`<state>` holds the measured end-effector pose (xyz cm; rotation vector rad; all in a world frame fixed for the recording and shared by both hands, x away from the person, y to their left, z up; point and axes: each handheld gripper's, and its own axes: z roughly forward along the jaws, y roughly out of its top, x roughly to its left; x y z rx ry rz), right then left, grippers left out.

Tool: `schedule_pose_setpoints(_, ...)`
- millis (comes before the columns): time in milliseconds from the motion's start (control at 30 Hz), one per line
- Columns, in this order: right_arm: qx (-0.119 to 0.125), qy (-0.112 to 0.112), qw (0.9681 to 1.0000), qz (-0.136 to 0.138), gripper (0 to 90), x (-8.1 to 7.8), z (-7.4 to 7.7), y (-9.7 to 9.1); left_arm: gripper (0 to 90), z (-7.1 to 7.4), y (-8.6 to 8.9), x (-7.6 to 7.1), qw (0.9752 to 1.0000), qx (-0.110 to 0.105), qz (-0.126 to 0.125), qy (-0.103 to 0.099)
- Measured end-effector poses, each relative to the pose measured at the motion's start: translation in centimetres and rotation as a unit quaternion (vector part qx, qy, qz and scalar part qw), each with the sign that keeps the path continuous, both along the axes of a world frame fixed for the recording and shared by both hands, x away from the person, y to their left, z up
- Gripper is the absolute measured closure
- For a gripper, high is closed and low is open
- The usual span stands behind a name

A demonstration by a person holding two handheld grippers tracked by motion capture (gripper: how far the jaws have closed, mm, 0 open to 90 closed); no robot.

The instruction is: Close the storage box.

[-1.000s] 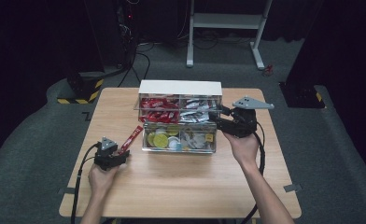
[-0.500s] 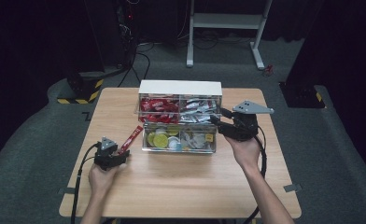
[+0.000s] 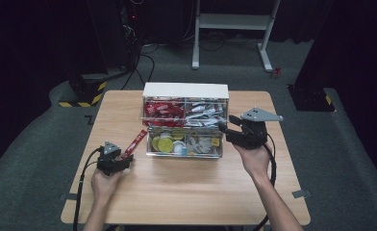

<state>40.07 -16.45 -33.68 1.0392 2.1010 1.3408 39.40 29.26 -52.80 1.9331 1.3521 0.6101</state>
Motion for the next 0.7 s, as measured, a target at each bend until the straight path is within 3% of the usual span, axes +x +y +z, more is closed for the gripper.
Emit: schedule_pose_setpoints(700, 0.007, 0.005, 1.0, -0.003, 47.2, -0.8, -0.9, -1.5, 38.1, 0.0, 0.0, 0.0, 1.0, -0.002, 0.002, 0.0)
